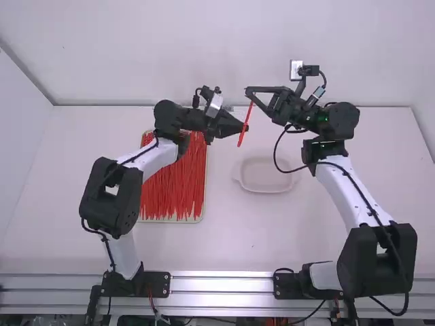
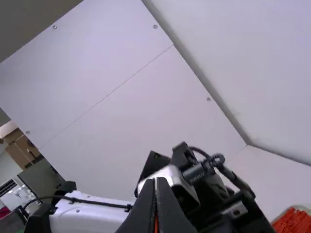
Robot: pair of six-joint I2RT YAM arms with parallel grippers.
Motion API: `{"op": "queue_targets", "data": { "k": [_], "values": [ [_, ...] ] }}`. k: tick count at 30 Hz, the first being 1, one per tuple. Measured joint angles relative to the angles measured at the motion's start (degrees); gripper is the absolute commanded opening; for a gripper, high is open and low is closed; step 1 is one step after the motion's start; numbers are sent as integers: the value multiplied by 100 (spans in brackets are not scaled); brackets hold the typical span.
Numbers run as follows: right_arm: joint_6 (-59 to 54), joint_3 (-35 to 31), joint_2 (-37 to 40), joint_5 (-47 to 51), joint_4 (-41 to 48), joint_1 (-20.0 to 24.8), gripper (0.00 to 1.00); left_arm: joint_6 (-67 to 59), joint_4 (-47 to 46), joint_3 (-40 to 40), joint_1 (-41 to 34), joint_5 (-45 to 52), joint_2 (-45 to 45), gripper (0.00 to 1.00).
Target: Fasten the cable tie
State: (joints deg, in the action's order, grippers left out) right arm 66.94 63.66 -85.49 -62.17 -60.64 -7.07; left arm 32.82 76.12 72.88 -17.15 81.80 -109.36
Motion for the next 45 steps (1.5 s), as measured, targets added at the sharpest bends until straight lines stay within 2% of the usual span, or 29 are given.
{"op": "queue_targets", "data": {
  "k": [22,23,24,25,26,28,30,33,36,39,45],
  "values": [
    [214,721,-63,-367,42,155,0,-573,105,-1060,-2,-155,74,2],
    [216,726,-63,-374,42,162,5,-575,105,-1067,0,-153,74,2],
    [271,732,-63,-339,37,168,30,-581,103,-1067,-2,-125,74,2],
    [273,789,-63,-251,-7,173,42,-588,90,-1106,0,-17,70,2],
    [297,824,-63,-225,-31,184,45,-586,85,-1132,0,11,61,2],
    [280,1043,-15,-177,-120,205,67,-557,216,-1287,0,175,-33,2],
    [175,1097,66,-247,-114,188,77,-481,455,-1335,0,251,-96,2],
    [-120,1080,162,-413,442,114,86,-201,1108,-1338,31,317,-109,2],
    [-428,914,164,-503,1069,94,88,92,1543,-1338,76,354,-109,2],
    [-769,601,155,-562,1722,181,89,472,1554,-1300,219,374,-109,2],
    [-1209,98,155,-584,1928,205,89,949,1545,-1049,481,369,-109,2]
  ]
}}
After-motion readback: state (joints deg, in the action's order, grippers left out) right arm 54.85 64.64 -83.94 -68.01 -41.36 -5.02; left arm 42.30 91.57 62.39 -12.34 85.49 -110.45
